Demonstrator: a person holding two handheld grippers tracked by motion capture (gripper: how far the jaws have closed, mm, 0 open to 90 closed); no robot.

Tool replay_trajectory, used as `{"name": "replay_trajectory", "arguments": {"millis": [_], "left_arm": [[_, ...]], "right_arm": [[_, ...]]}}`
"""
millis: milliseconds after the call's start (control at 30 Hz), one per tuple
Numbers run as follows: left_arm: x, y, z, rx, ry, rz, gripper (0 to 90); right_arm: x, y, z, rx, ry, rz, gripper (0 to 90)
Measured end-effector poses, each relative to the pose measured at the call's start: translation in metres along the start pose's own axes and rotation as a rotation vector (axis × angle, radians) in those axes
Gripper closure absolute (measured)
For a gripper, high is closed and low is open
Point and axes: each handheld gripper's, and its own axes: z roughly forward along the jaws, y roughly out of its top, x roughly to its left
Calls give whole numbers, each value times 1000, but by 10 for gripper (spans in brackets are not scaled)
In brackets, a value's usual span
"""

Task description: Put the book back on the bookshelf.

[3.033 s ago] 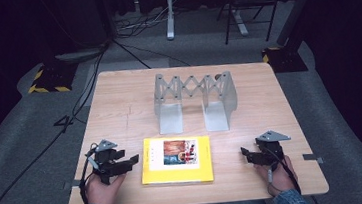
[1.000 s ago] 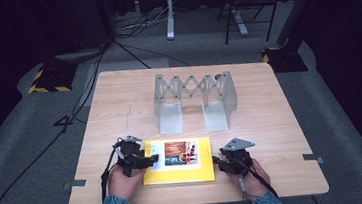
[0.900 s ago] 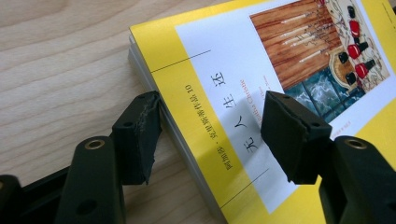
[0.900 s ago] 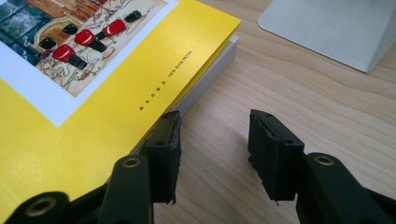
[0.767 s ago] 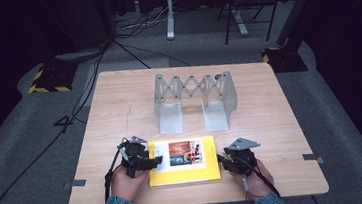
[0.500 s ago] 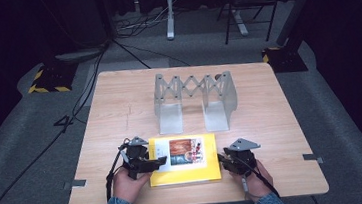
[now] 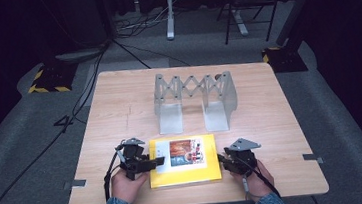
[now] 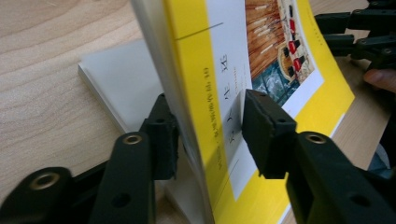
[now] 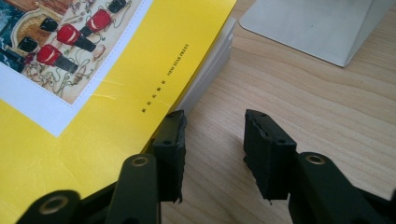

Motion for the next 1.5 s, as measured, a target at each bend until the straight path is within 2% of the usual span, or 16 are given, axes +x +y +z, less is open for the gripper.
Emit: {"name": "replay_trajectory", "arguments": {"millis": [133, 300, 400, 433, 467, 500, 533, 567, 600, 667, 767, 1000, 1100, 1133, 1367, 1500], "left_arm": [[-3, 1, -6, -27, -15, 30, 686], [-17, 8, -15, -53, 22, 105, 724], [-20, 10, -17, -57, 26, 118, 734], [-21, 12, -24, -99, 28, 111, 760], [-21, 12, -24, -99, 28, 111, 883], [-18, 16, -32, -131, -86, 87, 890], [-18, 16, -32, -131, -86, 87, 890], [-26, 19, -30, -111, -22, 138, 892], [-26, 19, -30, -111, -22, 138, 893], [-29, 20, -24, -86, 27, 149, 893], [-22, 22, -22, -87, 3, 122, 894], [-24, 23, -16, -75, 1, 133, 893], [-20, 23, -13, -76, -56, 99, 845], [-19, 23, -11, -69, -69, 97, 774], [-23, 23, -4, -46, -87, 112, 761], [-28, 23, -4, -45, -20, 147, 887]], "right_arm": [[-2, 0, -2, 18, 4, 1, 514], [-7, -4, -10, 30, 21, 34, 456], [-8, -6, -15, 20, 18, 39, 452], [-9, -7, -20, 3, 11, 37, 451], [-9, -7, -20, 3, 11, 37, 451], [-9, -7, -26, -14, -3, 21, 466], [-9, -7, -26, -14, -3, 21, 466], [-9, -7, -33, -45, 3, 18, 464], [-9, -7, -33, -45, 3, 18, 464], [-8, -9, -36, -64, 5, 22, 461], [-10, -11, -36, -52, 4, 39, 458], [-9, -14, -34, -44, 18, 42, 447], [-6, -13, -29, -16, 28, 35, 457], [-5, -14, -27, -6, 17, 36, 476], [-4, -14, -26, 10, 27, 70, 534], [-4, -14, -26, 12, 28, 65, 516]]}}
